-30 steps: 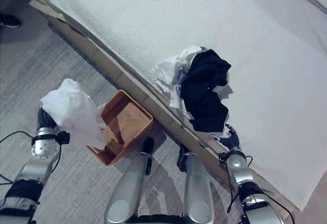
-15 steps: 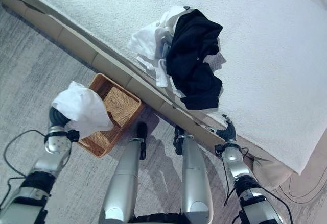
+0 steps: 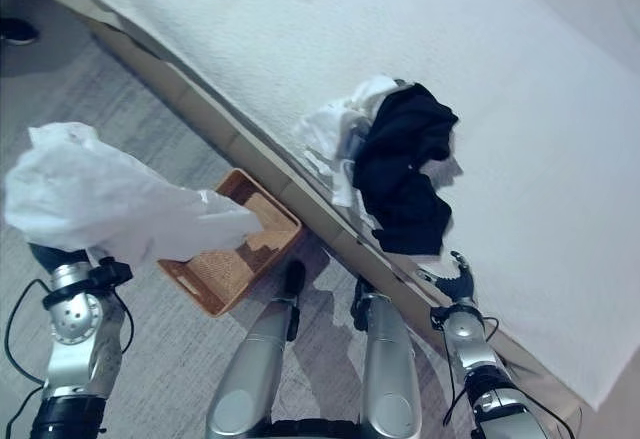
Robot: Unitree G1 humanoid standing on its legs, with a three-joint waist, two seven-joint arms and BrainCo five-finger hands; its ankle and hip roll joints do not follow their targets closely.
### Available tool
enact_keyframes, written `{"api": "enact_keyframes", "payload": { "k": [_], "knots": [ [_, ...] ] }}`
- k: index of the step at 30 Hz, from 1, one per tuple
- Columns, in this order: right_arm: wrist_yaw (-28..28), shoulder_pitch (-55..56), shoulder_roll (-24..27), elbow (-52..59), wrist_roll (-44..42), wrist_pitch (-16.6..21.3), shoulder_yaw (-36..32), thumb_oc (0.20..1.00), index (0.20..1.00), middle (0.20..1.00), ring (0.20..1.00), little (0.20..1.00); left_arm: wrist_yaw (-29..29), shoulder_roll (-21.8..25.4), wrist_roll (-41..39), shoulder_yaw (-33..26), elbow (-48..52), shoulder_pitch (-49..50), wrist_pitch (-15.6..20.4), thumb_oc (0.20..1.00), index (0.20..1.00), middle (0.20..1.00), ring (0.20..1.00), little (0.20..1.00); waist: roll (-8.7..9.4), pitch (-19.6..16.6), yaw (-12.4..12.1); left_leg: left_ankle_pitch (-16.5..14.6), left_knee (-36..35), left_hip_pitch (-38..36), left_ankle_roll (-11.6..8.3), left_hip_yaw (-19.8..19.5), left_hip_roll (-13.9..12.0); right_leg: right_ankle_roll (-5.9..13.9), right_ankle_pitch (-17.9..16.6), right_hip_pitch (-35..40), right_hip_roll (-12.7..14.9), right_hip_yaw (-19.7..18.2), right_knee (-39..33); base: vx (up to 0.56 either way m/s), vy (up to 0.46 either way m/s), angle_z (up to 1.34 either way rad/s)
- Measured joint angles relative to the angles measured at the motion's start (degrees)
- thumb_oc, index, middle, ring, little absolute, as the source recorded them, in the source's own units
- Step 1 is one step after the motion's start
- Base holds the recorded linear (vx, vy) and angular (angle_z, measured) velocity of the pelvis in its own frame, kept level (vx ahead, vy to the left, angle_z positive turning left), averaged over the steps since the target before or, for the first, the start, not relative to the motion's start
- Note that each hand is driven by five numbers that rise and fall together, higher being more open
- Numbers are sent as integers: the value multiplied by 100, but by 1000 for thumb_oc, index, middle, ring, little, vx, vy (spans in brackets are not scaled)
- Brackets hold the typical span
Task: Pick up clothes into the bucket
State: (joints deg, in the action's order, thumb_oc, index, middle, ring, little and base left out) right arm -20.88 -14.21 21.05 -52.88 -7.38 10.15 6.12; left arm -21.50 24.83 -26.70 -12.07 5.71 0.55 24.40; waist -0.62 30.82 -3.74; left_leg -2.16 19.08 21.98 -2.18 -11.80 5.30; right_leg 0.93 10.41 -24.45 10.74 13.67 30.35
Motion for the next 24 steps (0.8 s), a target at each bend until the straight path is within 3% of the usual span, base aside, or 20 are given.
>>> {"api": "enact_keyframes", "payload": {
  "k": [6, 9, 14, 24],
  "knots": [
    [162, 220, 169, -50, 2, -65, -267, 1000, 1000, 1000, 1000, 1000, 330, 143, -174, -313, 884, 35, 93, 200, 200, 200, 200, 200, -461, -122, -258, 62, -417, -466, 49, -425, 235, 44, 250, 468, 320, 398, 102, 15, -41, 44],
    [191, 259, 240, -61, 11, -80, -325, 1000, 1000, 1000, 1000, 1000, 402, 296, -216, -522, 1035, 51, 184, 200, 200, 200, 200, 200, -644, -272, -260, 139, -468, -580, 16, -516, 266, 37, 285, 600, 366, 474, 55, 8, -8, 23],
    [291, 398, 239, -229, 52, -97, -327, 1000, 1000, 1000, 1000, 1000, 398, 837, -201, -726, 1152, -37, 249, 200, 200, 200, 200, 200, -679, -613, -275, 159, -470, -660, 3, -559, 265, 39, 286, 732, 355, 540, -19, 13, -7, 3],
    [400, 769, 203, -489, 129, -129, -324, 1000, 1000, 1000, 1000, 1000, 386, 1003, -128, -726, 1359, -160, 436, 200, 200, 200, 200, 200, -557, -991, -180, 146, -542, -740, 26, -555, 252, 60, 314, 807, 333, 530, -72, 0, 0, 0]
  ]
}}
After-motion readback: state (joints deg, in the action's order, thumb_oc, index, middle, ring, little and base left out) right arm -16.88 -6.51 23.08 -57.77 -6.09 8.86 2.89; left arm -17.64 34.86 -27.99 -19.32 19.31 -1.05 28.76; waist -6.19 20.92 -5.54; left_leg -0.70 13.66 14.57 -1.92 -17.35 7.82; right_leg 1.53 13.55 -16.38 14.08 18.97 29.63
